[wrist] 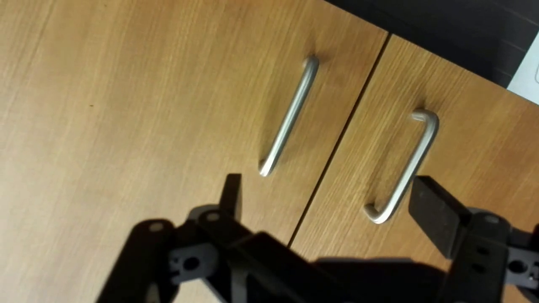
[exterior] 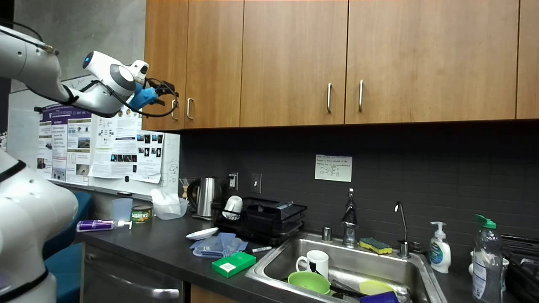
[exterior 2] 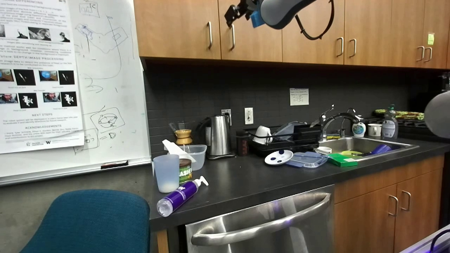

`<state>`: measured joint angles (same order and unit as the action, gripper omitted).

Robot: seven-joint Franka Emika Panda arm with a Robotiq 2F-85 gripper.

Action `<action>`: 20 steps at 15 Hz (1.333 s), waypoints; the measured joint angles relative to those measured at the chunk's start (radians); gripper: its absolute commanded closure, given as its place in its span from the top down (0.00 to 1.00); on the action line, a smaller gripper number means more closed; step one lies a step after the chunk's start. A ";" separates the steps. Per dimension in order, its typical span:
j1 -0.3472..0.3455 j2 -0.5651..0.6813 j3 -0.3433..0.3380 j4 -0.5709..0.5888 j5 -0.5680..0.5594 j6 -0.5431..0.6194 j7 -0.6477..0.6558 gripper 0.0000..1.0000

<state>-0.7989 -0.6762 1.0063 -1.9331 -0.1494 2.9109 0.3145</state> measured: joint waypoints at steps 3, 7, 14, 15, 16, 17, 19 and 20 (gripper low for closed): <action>-0.059 0.034 0.051 0.051 -0.001 -0.028 0.006 0.74; -0.117 0.064 0.123 0.089 -0.001 -0.057 0.009 0.43; -0.142 0.073 0.155 0.094 -0.001 -0.074 0.010 0.00; -0.142 0.076 0.155 0.094 -0.001 -0.075 0.010 0.00; -0.142 0.078 0.155 0.094 -0.001 -0.077 0.010 0.00; -0.142 0.081 0.155 0.094 -0.001 -0.078 0.010 0.00; -0.142 0.084 0.155 0.094 -0.001 -0.082 0.010 0.26; -0.142 0.085 0.155 0.094 -0.001 -0.084 0.010 0.27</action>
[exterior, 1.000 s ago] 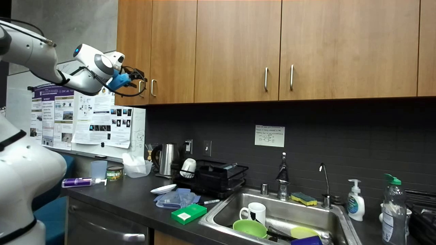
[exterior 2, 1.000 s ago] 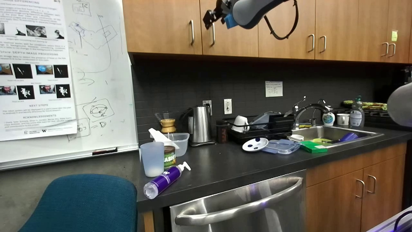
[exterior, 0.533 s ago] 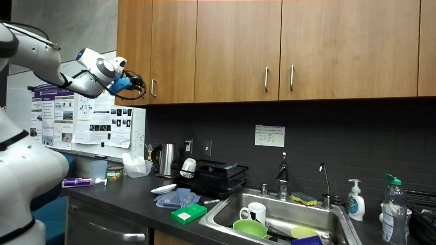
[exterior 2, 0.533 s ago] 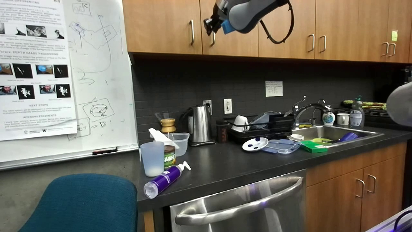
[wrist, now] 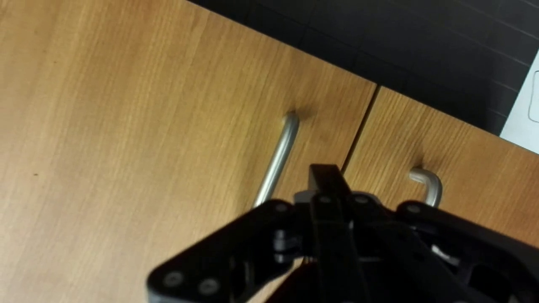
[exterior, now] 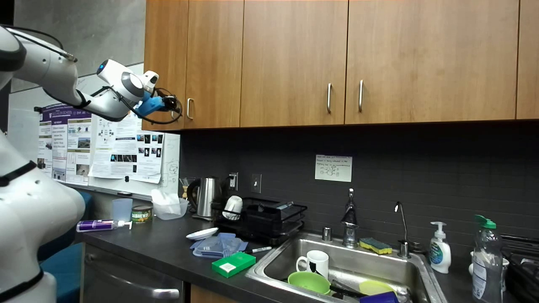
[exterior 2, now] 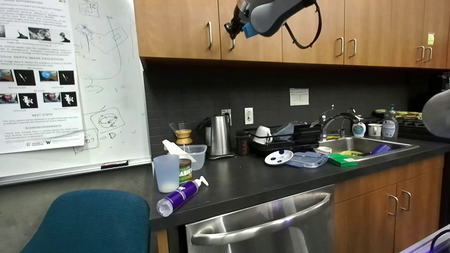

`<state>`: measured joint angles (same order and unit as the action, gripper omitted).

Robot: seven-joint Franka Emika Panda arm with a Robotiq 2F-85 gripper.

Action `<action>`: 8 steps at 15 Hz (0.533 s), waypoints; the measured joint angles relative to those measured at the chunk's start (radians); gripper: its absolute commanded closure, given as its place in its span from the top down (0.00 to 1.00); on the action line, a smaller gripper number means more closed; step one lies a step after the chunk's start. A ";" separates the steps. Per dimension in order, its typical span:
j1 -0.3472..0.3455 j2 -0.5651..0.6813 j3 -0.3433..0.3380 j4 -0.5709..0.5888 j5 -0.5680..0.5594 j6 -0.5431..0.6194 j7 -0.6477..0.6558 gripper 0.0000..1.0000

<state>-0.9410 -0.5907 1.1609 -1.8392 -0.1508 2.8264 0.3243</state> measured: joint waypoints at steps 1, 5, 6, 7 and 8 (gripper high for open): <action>0.000 0.001 0.000 0.000 0.000 -0.002 0.000 0.32; 0.000 0.006 0.001 0.004 0.000 -0.008 0.000 0.58; 0.000 0.008 0.002 0.007 0.000 -0.011 0.000 0.64; 0.000 0.010 0.002 0.011 0.000 -0.014 0.000 0.71; -0.002 0.012 0.003 0.017 0.000 -0.020 0.000 0.79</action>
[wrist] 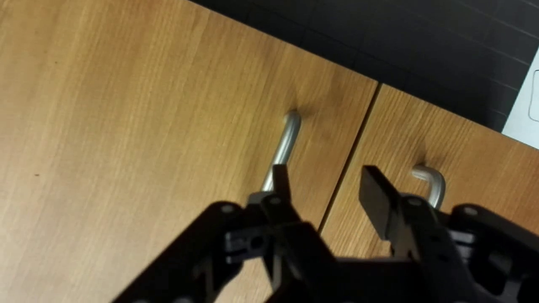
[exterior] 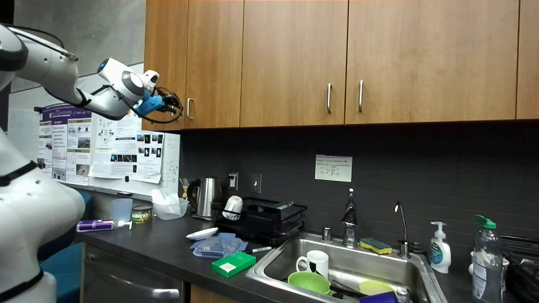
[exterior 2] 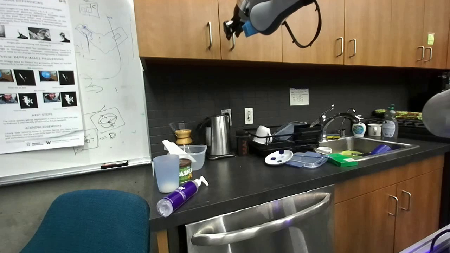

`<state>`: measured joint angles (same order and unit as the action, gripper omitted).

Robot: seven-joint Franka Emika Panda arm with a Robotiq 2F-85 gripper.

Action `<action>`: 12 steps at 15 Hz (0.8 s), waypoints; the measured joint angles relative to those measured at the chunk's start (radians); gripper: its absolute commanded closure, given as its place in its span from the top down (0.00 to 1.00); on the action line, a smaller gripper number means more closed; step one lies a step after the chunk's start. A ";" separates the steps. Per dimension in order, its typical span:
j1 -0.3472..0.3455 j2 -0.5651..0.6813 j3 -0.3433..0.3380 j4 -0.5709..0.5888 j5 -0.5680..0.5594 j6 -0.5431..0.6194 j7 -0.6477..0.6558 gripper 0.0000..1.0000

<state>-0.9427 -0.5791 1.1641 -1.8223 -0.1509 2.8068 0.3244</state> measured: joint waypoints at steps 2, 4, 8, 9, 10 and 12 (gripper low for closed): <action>-0.008 0.008 0.007 0.018 0.000 -0.012 0.000 0.39; -0.029 0.017 0.023 0.045 -0.002 -0.027 0.000 0.34; -0.094 0.037 0.072 0.106 -0.003 -0.050 0.000 0.01; -0.110 0.040 0.083 0.117 -0.003 -0.054 0.000 0.00; -0.122 0.042 0.091 0.126 -0.003 -0.058 0.000 0.00; -0.138 0.048 0.101 0.136 -0.003 -0.063 0.000 0.00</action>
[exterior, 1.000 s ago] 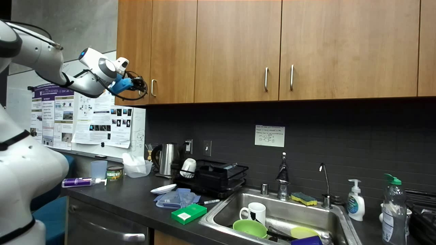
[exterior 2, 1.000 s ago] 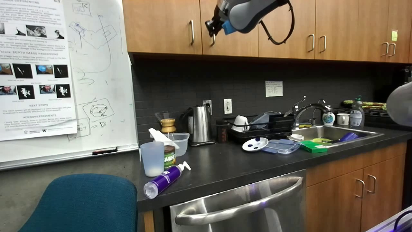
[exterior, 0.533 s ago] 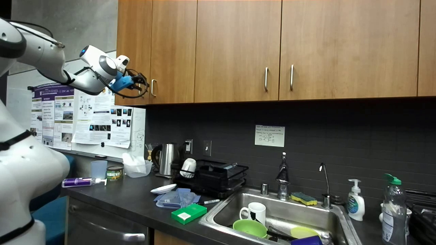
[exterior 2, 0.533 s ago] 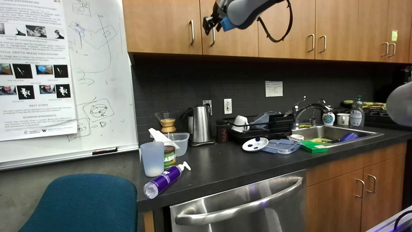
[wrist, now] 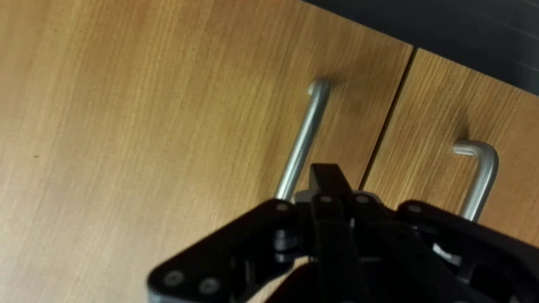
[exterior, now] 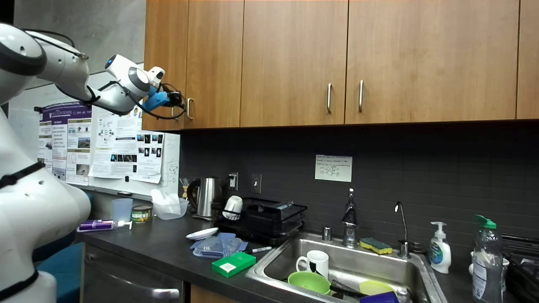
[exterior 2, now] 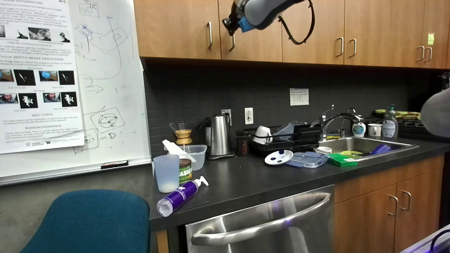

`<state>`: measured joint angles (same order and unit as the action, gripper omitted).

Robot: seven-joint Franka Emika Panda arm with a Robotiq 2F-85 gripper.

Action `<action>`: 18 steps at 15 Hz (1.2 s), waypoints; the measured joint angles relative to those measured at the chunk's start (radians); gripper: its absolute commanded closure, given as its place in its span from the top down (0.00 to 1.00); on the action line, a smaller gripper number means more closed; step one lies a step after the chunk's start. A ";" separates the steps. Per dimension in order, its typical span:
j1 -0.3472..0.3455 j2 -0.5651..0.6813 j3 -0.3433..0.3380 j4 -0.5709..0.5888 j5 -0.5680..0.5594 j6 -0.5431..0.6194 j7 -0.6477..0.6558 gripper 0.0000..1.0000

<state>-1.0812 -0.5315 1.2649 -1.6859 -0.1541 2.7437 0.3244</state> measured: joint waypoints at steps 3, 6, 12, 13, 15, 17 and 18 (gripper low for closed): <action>-0.005 0.003 -0.004 0.001 0.001 -0.001 0.000 0.00; 0.016 0.004 -0.026 -0.008 0.001 -0.003 -0.001 0.00; 0.268 -0.001 -0.234 -0.136 -0.001 -0.002 -0.009 0.27; 0.329 -0.003 -0.281 -0.164 -0.001 -0.002 -0.013 0.32; 0.439 -0.005 -0.365 -0.217 -0.010 -0.002 -0.016 0.44; 0.531 -0.005 -0.430 -0.257 -0.027 -0.002 -0.017 0.56; 0.571 -0.004 -0.456 -0.273 -0.039 -0.002 -0.016 0.64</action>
<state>-0.5106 -0.5355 0.8094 -1.9587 -0.1934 2.7415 0.3079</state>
